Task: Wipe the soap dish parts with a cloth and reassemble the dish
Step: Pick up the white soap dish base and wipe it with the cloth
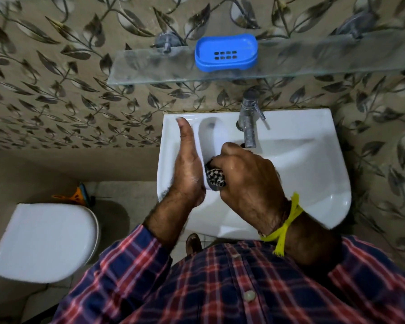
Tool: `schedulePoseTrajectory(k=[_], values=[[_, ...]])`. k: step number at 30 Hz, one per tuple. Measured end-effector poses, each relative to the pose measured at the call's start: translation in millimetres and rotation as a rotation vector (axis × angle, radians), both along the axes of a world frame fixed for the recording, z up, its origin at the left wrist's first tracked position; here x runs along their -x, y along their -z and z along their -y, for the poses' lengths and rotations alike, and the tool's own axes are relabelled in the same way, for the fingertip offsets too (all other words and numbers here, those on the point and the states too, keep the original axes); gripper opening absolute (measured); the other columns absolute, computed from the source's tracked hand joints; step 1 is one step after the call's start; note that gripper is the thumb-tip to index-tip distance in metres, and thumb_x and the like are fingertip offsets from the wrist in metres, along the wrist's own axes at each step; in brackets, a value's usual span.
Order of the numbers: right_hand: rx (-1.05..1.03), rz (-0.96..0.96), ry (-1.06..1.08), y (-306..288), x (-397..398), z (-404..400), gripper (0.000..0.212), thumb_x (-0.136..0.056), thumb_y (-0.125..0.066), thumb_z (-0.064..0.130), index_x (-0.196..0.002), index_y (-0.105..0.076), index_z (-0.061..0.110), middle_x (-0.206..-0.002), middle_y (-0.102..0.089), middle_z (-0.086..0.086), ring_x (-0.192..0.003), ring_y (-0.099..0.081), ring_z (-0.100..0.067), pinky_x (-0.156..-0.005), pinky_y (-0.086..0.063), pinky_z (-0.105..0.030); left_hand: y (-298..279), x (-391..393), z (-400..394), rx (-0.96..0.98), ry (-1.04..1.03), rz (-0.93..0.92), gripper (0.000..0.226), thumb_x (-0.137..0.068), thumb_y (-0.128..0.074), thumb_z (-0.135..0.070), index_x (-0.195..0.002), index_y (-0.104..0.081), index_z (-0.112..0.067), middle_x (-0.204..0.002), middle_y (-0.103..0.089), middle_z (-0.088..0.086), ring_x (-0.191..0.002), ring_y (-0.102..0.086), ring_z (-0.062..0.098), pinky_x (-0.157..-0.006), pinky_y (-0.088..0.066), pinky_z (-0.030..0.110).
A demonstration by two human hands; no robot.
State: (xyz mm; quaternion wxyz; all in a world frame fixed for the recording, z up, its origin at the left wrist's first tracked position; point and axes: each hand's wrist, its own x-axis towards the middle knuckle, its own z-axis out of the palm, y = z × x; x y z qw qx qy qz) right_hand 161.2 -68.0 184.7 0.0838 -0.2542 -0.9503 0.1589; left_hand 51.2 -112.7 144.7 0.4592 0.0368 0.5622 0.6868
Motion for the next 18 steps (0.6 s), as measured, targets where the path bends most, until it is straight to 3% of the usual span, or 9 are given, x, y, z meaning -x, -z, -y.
schedulePoseTrajectory(k=[3,5,8,10,13,15,18], values=[[-0.010,-0.031,0.060,3,1,-5,0.020,-0.074,-0.065,0.019,-0.093,-0.070,0.023,-0.094,-0.058,0.000,-0.086,-0.064,-0.031,-0.062,-0.050,-0.037,0,1,4,0.003,-0.024,-0.022,0.095,-0.075,-0.037,-0.090,-0.123,-0.071,-0.015,-0.099,-0.078,0.011,-0.095,-0.075,0.029,-0.072,-0.059,0.037],[-0.017,-0.093,0.113,1,6,-12,0.022,-0.072,-0.066,0.024,-0.093,-0.070,0.022,-0.094,-0.059,0.001,-0.086,-0.064,-0.030,-0.062,-0.050,-0.036,3,-6,4,0.002,0.013,-0.010,0.087,-0.075,-0.038,-0.090,-0.110,-0.078,-0.020,-0.103,-0.078,0.012,-0.099,-0.075,0.030,-0.071,-0.060,0.039],[0.012,-0.163,0.028,-3,10,-10,0.028,-0.067,-0.059,0.036,-0.089,-0.071,0.022,-0.088,-0.058,0.001,-0.078,-0.064,-0.029,-0.055,-0.043,-0.031,5,-7,5,-0.012,0.020,-0.003,0.083,-0.078,-0.037,-0.089,-0.100,-0.081,-0.022,-0.102,-0.079,0.012,-0.097,-0.076,0.030,-0.067,-0.061,0.039],[-0.025,-0.111,0.032,0,9,-9,0.025,-0.071,-0.061,0.038,-0.089,-0.071,0.024,-0.088,-0.058,0.001,-0.077,-0.065,-0.028,-0.054,-0.040,-0.031,5,-3,6,0.007,0.003,-0.039,0.088,-0.073,-0.039,-0.092,-0.102,-0.080,-0.020,-0.103,-0.078,0.014,-0.099,-0.075,0.032,-0.077,-0.062,0.048],[-0.027,-0.190,0.174,2,14,-13,0.015,-0.077,-0.067,0.023,-0.092,-0.069,0.021,-0.091,-0.059,0.000,-0.081,-0.065,-0.031,-0.057,-0.043,-0.033,6,-9,7,0.010,0.017,-0.132,0.095,-0.073,-0.041,-0.088,-0.119,-0.072,-0.012,-0.120,-0.072,0.020,-0.117,-0.068,0.034,-0.109,-0.045,0.056],[-0.033,-0.286,0.147,-3,20,-12,0.016,-0.076,-0.064,0.022,-0.091,-0.068,0.020,-0.090,-0.059,-0.002,-0.077,-0.064,-0.032,-0.055,-0.043,-0.032,4,-15,7,-0.025,0.028,-0.142,0.091,-0.081,-0.039,-0.084,-0.119,-0.070,-0.007,-0.124,-0.070,0.023,-0.120,-0.065,0.035,-0.113,-0.041,0.058],[-0.094,-0.175,0.115,0,20,-9,0.022,-0.079,-0.066,0.022,-0.101,-0.068,0.020,-0.099,-0.060,-0.002,-0.083,-0.066,-0.032,-0.059,-0.051,-0.037,2,-14,6,-0.045,0.019,-0.227,0.100,-0.072,-0.048,-0.092,-0.118,-0.068,-0.006,-0.122,-0.070,0.024,-0.120,-0.065,0.037,-0.108,-0.044,0.061]])
